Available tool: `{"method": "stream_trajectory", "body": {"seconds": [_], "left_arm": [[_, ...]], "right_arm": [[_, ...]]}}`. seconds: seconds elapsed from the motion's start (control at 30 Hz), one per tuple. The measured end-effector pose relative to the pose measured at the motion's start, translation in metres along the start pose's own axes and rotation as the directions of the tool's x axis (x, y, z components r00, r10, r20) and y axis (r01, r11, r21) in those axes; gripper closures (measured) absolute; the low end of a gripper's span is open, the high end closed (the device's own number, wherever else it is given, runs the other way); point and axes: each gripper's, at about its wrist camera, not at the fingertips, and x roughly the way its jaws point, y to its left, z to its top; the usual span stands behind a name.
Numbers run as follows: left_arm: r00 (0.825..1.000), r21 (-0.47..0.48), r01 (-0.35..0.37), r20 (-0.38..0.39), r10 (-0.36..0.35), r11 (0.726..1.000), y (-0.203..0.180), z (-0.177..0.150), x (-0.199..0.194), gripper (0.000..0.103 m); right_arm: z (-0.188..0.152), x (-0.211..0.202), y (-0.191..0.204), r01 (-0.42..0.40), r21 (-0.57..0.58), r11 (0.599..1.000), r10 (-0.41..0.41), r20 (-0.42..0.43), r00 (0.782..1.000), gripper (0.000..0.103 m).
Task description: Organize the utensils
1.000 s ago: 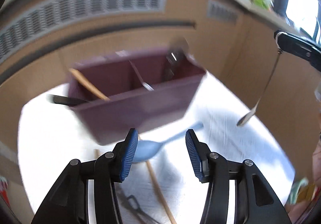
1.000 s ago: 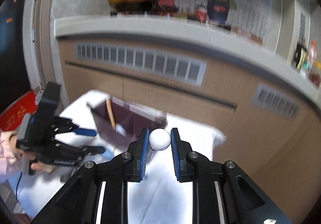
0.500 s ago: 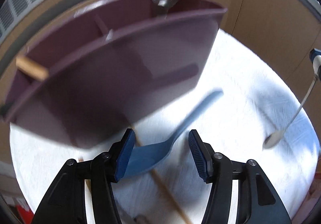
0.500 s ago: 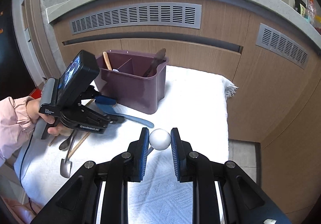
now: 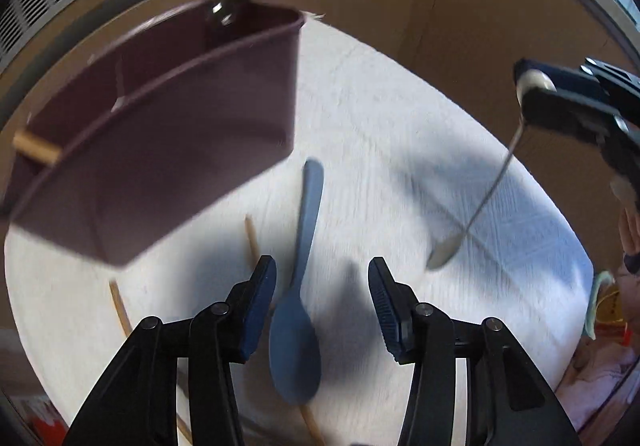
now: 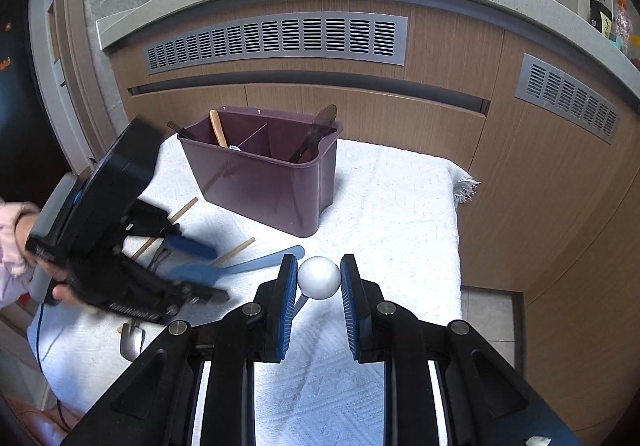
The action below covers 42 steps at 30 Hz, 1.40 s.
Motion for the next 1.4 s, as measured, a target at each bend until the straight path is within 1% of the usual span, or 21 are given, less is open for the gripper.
{"method": "stream_trajectory", "body": {"seconds": [0.07,0.1,0.13,0.2,0.23,0.27,0.3,0.33,0.4,0.5,0.57,0.6,0.67,0.77,0.83,0.9,0.93,1.0,1.07,1.3,1.4], "left_arm": [[0.999,0.02,-0.027,-0.037,0.028,0.999,-0.002,0.014,0.013,0.054],[0.998,0.02,-0.039,-0.057,0.04,0.999,-0.001,0.02,0.02,0.057],[0.996,0.014,-0.044,-0.078,0.045,0.999,-0.002,0.024,0.028,0.066],[0.994,-0.011,-0.045,-0.096,0.044,0.999,-0.005,0.026,0.039,0.074],[0.996,-0.017,-0.049,-0.078,0.047,0.999,-0.007,0.026,0.038,0.08],[0.996,-0.026,-0.05,-0.072,0.048,0.998,-0.008,0.025,0.038,0.082],[0.997,-0.048,-0.044,-0.058,0.041,0.998,-0.009,0.022,0.036,0.09],[0.998,-0.073,-0.039,-0.048,0.036,0.997,-0.009,0.018,0.034,0.094],[0.999,-0.138,-0.034,-0.006,0.033,0.99,-0.008,0.003,0.024,0.095],[0.99,-0.222,-0.038,0.124,0.067,0.974,-0.009,-0.021,-0.007,0.096],[0.965,-0.293,-0.042,0.237,0.116,0.955,-0.005,-0.034,-0.038,0.096],[0.954,-0.315,-0.034,0.274,0.125,0.948,-0.002,-0.041,-0.051,0.097],[0.914,-0.358,-0.033,0.368,0.173,0.933,-0.005,-0.058,-0.081,0.098],[0.862,-0.379,-0.039,0.455,0.223,0.925,0.004,-0.066,-0.12,0.098],[0.82,-0.377,-0.035,0.518,0.243,0.925,0.014,-0.052,-0.15,0.098],[0.777,-0.377,-0.02,0.577,0.251,0.926,0.038,-0.028,-0.177,0.098],[0.759,-0.376,-0.015,0.599,0.255,0.926,0.039,-0.016,-0.179,0.098],[0.727,-0.376,-0.012,0.633,0.267,0.926,0.049,-0.013,-0.198,0.098],[0.707,-0.381,-0.016,0.649,0.279,0.925,0.053,-0.01,-0.206,0.098],[0.688,-0.392,-0.097,0.638,0.346,0.915,0.065,0.01,-0.216,0.098],[0.669,-0.394,-0.16,0.631,0.393,0.905,0.07,0.022,-0.219,0.098]], "right_arm": [[-0.002,-0.001,-0.001,-0.003,0.003,1.0,0.003,0.001,1.0,0.084],[-0.002,-0.002,-0.002,-0.004,0.006,1.0,0.004,0.002,1.0,0.084],[-0.003,-0.002,-0.003,-0.006,0.009,1.0,0.005,0.003,1.0,0.084],[-0.004,-0.004,-0.004,-0.012,0.012,1.0,0.012,0.005,1.0,0.084],[-0.005,-0.005,-0.003,-0.014,0.013,1.0,0.014,0.008,1.0,0.084],[-0.005,-0.007,-0.003,-0.02,0.015,1.0,0.019,0.011,1.0,0.084],[-0.004,-0.009,-0.003,-0.024,0.015,1.0,0.024,0.015,1.0,0.084],[-0.004,-0.011,-0.003,-0.025,0.016,1.0,0.025,0.022,0.999,0.084],[-0.003,-0.016,-0.003,-0.021,0.016,1.0,0.021,0.035,0.999,0.084],[0.001,-0.026,0.001,-0.02,0.009,1.0,0.019,0.06,0.998,0.084],[0.003,-0.03,0.006,-0.024,-0.003,1.0,0.024,0.068,0.997,0.084],[0.005,-0.032,0.008,-0.025,-0.009,1.0,0.025,0.071,0.997,0.084],[0.008,-0.035,0.014,-0.026,-0.023,0.999,0.027,0.074,0.997,0.084],[0.017,-0.042,0.023,-0.015,-0.047,0.999,0.019,0.095,0.995,0.084],[0.028,-0.051,0.025,-0.011,-0.054,0.998,0.018,0.123,0.992,0.084],[0.049,-0.068,0.027,0.005,-0.072,0.997,0.009,0.186,0.982,0.084],[0.058,-0.074,0.027,0.015,-0.076,0.997,0.001,0.212,0.977,0.084],[0.078,-0.088,0.028,0.038,-0.087,0.995,-0.013,0.264,0.965,0.084],[0.092,-0.097,0.03,0.079,-0.099,0.992,-0.045,0.307,0.951,0.084],[0.124,-0.083,0.041,0.131,-0.15,0.98,-0.075,0.331,0.941,0.084],[0.139,-0.071,0.046,0.152,-0.165,0.975,-0.089,0.339,0.937,0.084]]}}
